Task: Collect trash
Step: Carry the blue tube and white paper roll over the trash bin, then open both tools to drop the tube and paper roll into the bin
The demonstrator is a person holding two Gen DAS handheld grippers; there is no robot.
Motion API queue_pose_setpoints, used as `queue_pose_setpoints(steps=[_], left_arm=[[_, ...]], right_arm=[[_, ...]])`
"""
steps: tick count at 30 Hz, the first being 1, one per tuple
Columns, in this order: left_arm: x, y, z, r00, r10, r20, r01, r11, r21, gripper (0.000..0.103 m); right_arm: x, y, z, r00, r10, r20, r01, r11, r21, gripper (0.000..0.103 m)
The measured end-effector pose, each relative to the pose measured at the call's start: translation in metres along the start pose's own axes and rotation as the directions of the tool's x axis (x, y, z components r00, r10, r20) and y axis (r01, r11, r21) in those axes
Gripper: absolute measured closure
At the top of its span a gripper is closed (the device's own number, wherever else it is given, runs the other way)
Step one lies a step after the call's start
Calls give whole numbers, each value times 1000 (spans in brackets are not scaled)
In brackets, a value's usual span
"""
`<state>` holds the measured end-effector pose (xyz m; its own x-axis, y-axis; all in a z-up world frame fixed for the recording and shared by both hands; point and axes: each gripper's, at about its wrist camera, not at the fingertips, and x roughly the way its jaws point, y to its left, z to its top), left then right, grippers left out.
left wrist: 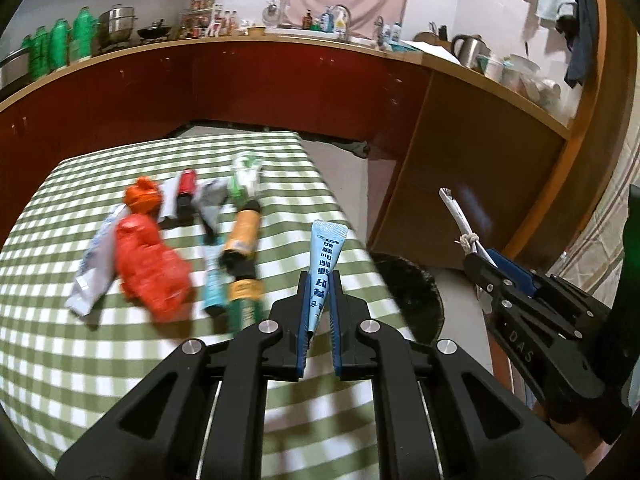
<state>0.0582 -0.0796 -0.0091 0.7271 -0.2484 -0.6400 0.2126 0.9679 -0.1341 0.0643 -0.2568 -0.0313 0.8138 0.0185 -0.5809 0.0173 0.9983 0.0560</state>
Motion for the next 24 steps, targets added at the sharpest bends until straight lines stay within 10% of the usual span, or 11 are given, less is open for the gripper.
queue_pose_setpoints(steps=[24], left_arm=[[92, -74, 33, 995, -21, -100, 29, 996, 80, 90]], right_arm=[[48, -59, 10, 998, -52, -23, 53, 997, 59, 84]])
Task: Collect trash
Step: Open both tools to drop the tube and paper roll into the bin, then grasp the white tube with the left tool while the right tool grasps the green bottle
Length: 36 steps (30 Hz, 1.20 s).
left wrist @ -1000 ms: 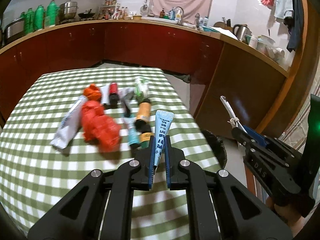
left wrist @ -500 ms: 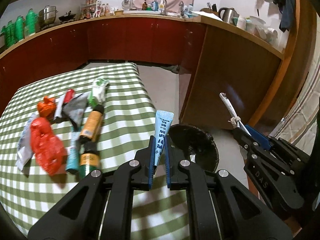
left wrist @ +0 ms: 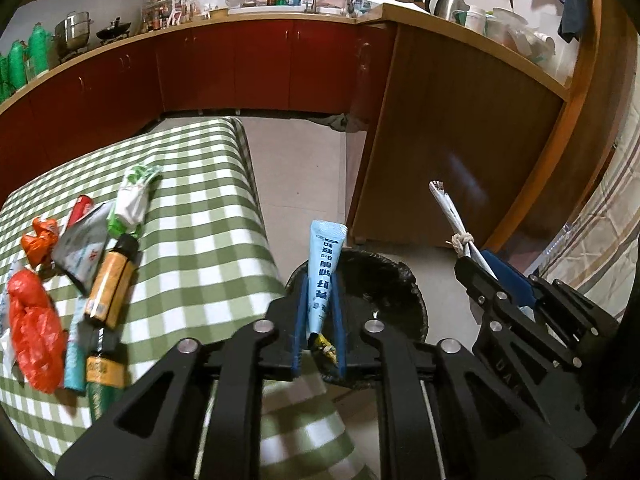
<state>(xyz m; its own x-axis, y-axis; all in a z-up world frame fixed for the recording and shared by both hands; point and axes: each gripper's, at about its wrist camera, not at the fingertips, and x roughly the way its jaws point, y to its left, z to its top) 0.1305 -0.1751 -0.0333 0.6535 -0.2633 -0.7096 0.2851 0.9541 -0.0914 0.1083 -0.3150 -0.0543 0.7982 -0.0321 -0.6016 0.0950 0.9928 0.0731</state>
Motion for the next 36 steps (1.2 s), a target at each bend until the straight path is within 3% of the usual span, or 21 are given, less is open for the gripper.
queue_pose_setpoints(steps=[2, 5, 10, 24, 36], left_arm=[[5, 0, 4, 1000, 0, -4, 0, 1000, -8, 84], [12, -2, 5, 1000, 2, -16, -2, 1000, -12, 65], [16, -1, 6, 1000, 0, -23, 0, 1000, -31, 62], [-24, 31, -16, 999, 48, 8, -47, 996, -81, 49], [-83, 100, -43, 985, 166, 35, -158, 972, -171, 39]], right_arm=[[4, -2, 1, 1000, -2, -1, 2, 1000, 2, 82], [11, -6, 1, 1000, -11, -9, 11, 1000, 11, 76], [10, -13, 0, 1000, -24, -12, 24, 999, 36, 69], [-21, 4, -7, 999, -44, 25, 43, 998, 48, 31], [-42, 71, -6, 999, -22, 36, 25, 997, -67, 19]])
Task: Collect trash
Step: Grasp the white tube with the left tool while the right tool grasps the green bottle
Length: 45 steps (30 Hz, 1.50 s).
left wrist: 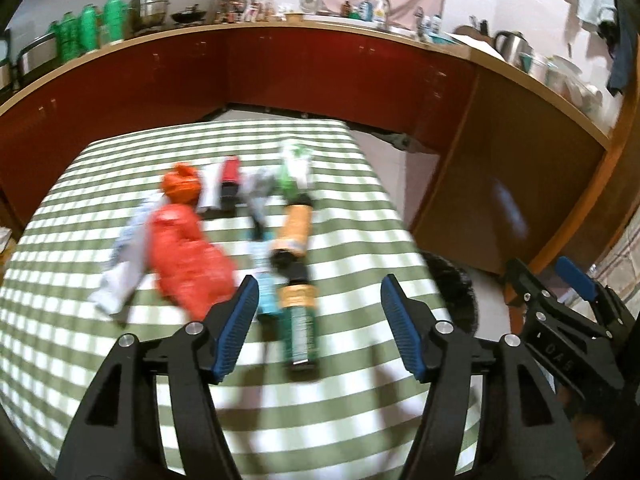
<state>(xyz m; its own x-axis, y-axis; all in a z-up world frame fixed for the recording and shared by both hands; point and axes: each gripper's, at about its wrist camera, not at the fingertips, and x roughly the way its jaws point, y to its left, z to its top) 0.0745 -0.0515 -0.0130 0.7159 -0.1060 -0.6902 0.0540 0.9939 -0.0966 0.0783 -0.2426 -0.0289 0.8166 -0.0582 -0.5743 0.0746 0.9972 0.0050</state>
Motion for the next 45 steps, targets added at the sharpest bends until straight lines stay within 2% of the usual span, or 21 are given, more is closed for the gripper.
queue_pose_setpoints(steps=[11, 20, 22, 30, 35, 37, 39, 41, 42, 45], left_arm=[[-22, 82, -7, 994, 105, 8, -104, 990, -95, 37], [-22, 124, -14, 987, 159, -16, -160, 981, -114, 37], [-20, 130, -16, 987, 160, -25, -162, 980, -117, 37], [-12, 142, -16, 988, 148, -45, -152, 982, -114, 36], [-8, 143, -13, 989, 139, -50, -144, 983, -113, 36], [-5, 144, -13, 989, 136, -55, -142, 983, -113, 36], [-2, 143, -11, 989, 134, -61, -141, 984, -111, 35], [0, 142, -11, 989, 137, -64, -143, 984, -107, 34], [0, 141, -10, 988, 141, -63, -147, 984, -104, 29], [1, 140, -6, 988, 148, -52, -152, 983, -98, 27]], right_arm=[[-6, 70, 4, 992, 121, -32, -123, 990, -72, 19], [2, 111, -3, 982, 161, -96, -172, 977, -126, 19], [4, 117, -3, 980, 168, -109, -182, 974, -135, 22], [11, 138, -6, 968, 186, -167, -211, 966, -149, 45], [16, 143, -11, 957, 205, -203, -236, 961, -143, 53], [16, 145, -12, 955, 211, -210, -244, 959, -144, 59], [18, 145, -12, 951, 221, -215, -254, 957, -141, 70], [18, 145, -12, 951, 223, -214, -256, 957, -140, 73], [18, 144, -12, 951, 225, -211, -257, 956, -138, 75], [17, 142, -12, 951, 229, -206, -259, 956, -136, 78]])
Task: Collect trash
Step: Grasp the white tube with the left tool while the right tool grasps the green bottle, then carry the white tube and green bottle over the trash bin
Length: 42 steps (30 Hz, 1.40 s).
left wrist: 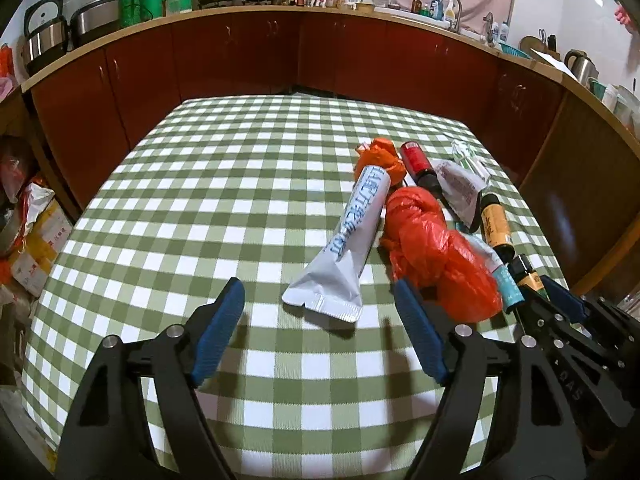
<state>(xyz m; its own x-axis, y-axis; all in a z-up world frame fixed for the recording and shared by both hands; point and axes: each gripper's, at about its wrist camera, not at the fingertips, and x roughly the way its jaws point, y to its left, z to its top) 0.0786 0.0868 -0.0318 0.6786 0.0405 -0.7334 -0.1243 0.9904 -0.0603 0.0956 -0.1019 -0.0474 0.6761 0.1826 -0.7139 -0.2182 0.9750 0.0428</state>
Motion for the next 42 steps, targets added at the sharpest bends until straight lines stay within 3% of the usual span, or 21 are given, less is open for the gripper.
queue_pose_setpoints(steps=[10, 16, 24, 42], left_arm=[[13, -2, 13, 1000, -14, -9, 14, 1000, 23, 31], [24, -4, 9, 996, -65, -57, 67, 997, 33, 63], [21, -1, 4, 993, -108, -44, 110, 994, 28, 65], [-15, 10, -18, 999, -50, -5, 50, 999, 19, 65]], right_arm=[[3, -10, 1, 1000, 22, 5, -22, 1000, 5, 78], [6, -10, 1, 1000, 25, -5, -25, 1000, 4, 78], [7, -8, -1, 1000, 26, -9, -26, 1000, 2, 78], [-10, -8, -11, 999, 38, 34, -37, 999, -15, 78]])
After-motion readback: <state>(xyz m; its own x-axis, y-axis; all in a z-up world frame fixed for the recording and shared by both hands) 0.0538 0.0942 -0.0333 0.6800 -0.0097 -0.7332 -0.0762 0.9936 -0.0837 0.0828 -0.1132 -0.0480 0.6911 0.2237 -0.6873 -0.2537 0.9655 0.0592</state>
